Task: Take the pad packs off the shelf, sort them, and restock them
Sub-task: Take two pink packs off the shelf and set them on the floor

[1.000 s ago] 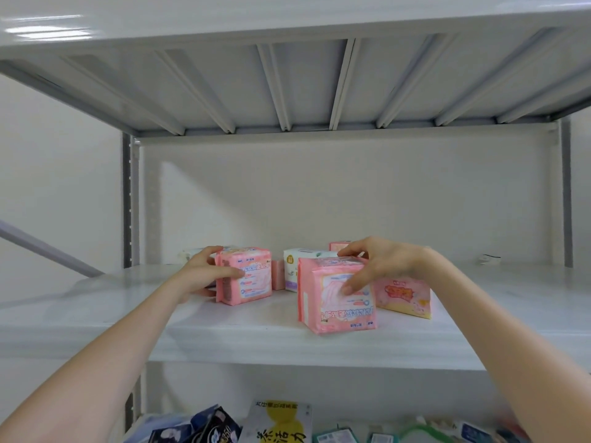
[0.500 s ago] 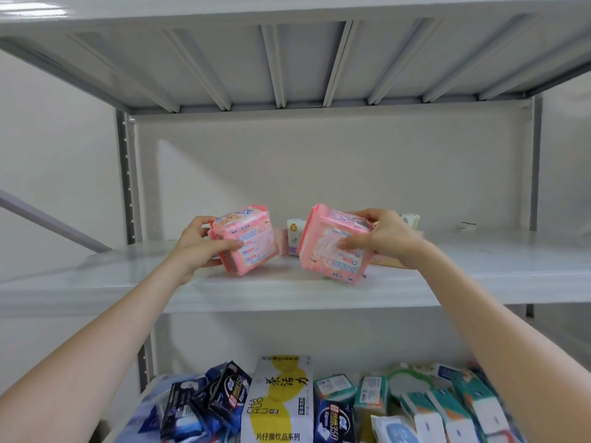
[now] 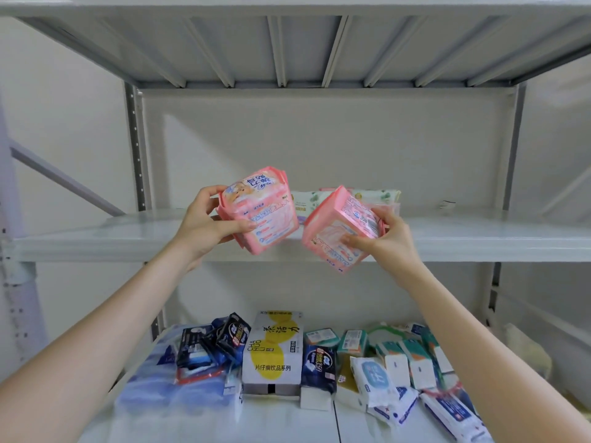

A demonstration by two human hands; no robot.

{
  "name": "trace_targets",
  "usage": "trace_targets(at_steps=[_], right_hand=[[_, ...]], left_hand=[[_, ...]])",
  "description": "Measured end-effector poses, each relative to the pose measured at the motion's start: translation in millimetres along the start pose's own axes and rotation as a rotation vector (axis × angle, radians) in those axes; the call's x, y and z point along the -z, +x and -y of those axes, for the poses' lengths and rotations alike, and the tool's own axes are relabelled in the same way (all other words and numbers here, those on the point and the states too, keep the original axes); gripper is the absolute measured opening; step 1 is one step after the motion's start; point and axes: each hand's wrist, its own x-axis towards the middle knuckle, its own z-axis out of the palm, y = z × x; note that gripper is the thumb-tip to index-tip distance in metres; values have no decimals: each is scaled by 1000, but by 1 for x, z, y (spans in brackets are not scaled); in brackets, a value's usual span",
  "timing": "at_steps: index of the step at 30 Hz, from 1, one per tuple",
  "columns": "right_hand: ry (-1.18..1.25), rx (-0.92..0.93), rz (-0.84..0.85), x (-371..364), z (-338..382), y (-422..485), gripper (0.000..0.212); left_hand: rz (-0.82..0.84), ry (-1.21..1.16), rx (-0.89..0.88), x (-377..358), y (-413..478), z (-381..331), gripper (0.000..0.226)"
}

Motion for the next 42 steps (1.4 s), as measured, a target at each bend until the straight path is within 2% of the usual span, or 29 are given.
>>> trace_targets(at_steps=[2, 7, 16, 20, 29, 42], right_hand=[[-1, -61, 42, 8, -2, -19, 74], [-161, -172, 73, 26, -14, -79, 92], [-285, -348, 113, 38, -57, -224, 90], [-329, -457, 157, 37, -85, -299, 98], [-418, -695, 219, 26, -155, -457, 96], [-453, -890, 384, 7, -299, -570, 89]], left_hand=[[-10, 21, 13, -3, -26, -3, 71], [-30, 69, 116, -13, -93, 6, 78], [36, 114, 345, -17, -216, 71, 87], [109, 214, 412, -17, -277, 108, 85], [206, 191, 699, -20, -413, 208, 83], [366, 214, 949, -52, -506, 382, 85]])
